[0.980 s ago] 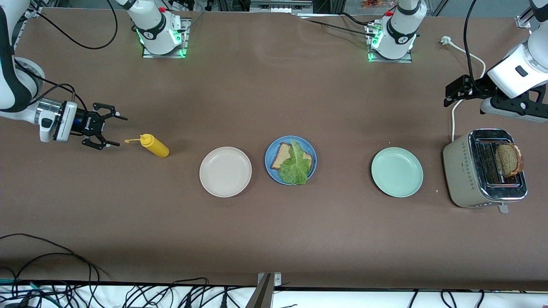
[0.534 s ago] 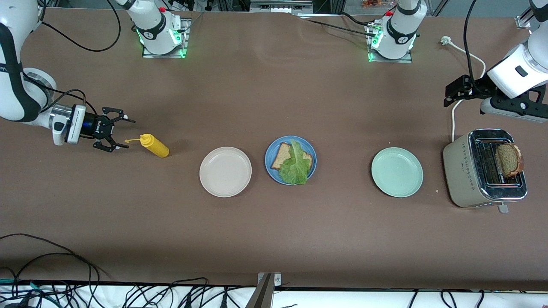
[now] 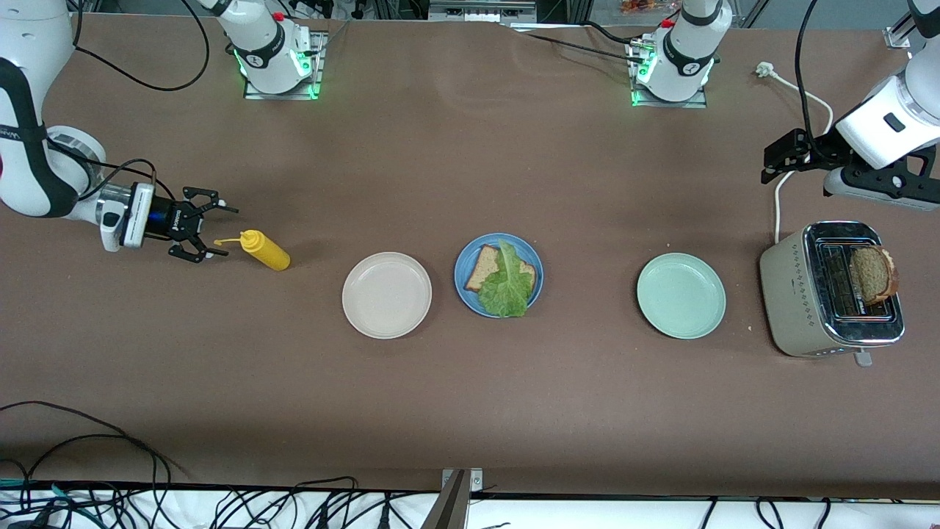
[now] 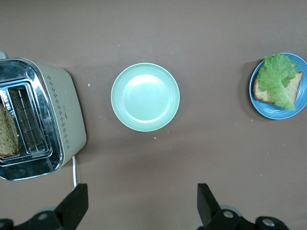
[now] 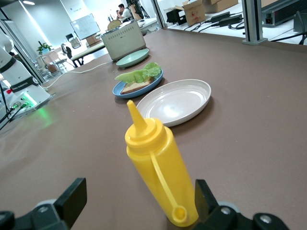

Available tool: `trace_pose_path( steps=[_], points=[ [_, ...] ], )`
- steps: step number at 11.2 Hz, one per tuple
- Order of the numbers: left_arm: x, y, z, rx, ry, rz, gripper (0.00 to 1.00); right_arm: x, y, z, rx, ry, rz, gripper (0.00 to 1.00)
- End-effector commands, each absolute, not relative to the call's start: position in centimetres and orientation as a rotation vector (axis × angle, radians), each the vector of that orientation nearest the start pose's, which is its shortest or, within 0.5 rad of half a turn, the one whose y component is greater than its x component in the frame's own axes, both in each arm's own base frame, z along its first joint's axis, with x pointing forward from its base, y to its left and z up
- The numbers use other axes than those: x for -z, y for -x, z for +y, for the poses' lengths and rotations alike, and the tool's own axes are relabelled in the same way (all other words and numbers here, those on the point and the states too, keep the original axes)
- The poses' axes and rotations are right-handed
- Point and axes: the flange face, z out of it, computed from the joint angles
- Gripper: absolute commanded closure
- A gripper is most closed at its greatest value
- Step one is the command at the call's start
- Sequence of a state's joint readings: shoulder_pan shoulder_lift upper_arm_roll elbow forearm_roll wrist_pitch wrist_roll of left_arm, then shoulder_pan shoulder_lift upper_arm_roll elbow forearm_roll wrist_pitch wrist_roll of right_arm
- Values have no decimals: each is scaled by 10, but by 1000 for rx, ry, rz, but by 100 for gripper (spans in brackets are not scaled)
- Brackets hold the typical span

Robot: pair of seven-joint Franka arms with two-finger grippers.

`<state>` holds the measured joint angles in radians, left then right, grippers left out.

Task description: Make sandwich in blue plate with both arms

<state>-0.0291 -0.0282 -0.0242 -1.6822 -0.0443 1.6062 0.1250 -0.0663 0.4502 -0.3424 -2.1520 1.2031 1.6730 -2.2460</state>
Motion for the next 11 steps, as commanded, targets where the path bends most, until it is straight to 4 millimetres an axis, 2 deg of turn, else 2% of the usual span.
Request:
trace_pose_path(
  steps=[1, 10, 11],
  points=[
    [-597, -548, -33, -80, 3168, 300, 0, -179, -498, -119, 852, 1756, -1048, 0],
    [-596, -549, -33, -83, 3168, 300, 0, -175, -514, -104, 857, 1733, -1060, 0],
    [-596, -549, -33, -83, 3168, 300, 0, -179, -519, -104, 863, 1730, -1071, 0]
  ],
)
